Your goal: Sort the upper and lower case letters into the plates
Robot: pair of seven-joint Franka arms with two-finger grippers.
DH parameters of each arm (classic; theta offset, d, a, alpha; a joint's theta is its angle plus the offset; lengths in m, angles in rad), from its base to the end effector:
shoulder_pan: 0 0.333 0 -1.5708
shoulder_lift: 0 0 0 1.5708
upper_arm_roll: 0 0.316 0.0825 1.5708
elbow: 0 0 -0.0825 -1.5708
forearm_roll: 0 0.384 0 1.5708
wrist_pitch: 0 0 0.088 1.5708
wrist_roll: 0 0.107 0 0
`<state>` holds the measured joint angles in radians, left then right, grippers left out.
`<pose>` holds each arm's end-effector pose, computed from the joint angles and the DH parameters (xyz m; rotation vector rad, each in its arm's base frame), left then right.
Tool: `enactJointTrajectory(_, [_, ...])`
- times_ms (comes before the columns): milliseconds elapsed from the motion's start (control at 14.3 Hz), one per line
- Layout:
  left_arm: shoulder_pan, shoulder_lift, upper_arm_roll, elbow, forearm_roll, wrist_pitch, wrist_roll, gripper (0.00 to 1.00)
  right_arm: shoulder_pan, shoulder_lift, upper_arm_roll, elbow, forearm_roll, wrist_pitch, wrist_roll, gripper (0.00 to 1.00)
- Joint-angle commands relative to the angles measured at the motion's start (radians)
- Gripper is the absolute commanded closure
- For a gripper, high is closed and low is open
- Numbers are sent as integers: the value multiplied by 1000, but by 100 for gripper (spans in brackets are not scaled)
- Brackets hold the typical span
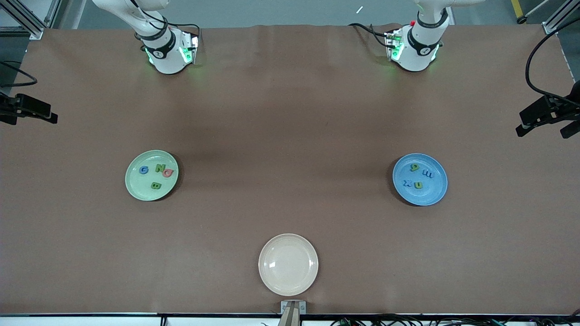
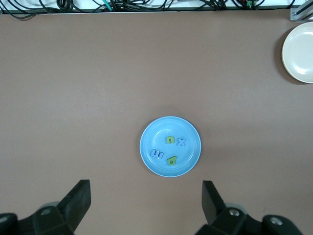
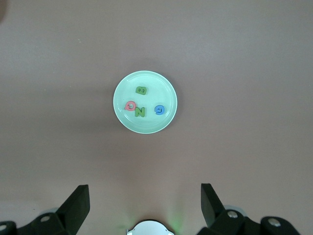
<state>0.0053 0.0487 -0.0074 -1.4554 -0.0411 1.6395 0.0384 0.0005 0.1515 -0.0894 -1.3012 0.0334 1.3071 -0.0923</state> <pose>0.5771 -0.0052 0.6585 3.0948 -0.0626 0.2110 0.5707 -0.0419 0.6418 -3.1013 -0.0152 0.2217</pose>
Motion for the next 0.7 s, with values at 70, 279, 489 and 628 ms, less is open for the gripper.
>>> enactJointTrajectory(70, [7,-3,-8,13,-2,-13,11,0,-5,-23,7,-13,13,-3,2,0])
enactJointTrajectory(279, [7,-3,-8,13,-2,-13,12,0,-7,-44,10,-39,11,-5,0,0])
enactJointTrajectory(489, [8,-4,-6,13,-2,-13,12,0,-4,-98,11,-122,10,20,0,0])
enactJointTrajectory(628, [8,-3,-6,13,-2,-13,12,0,-4,-159,31,-211,3,73,0,0])
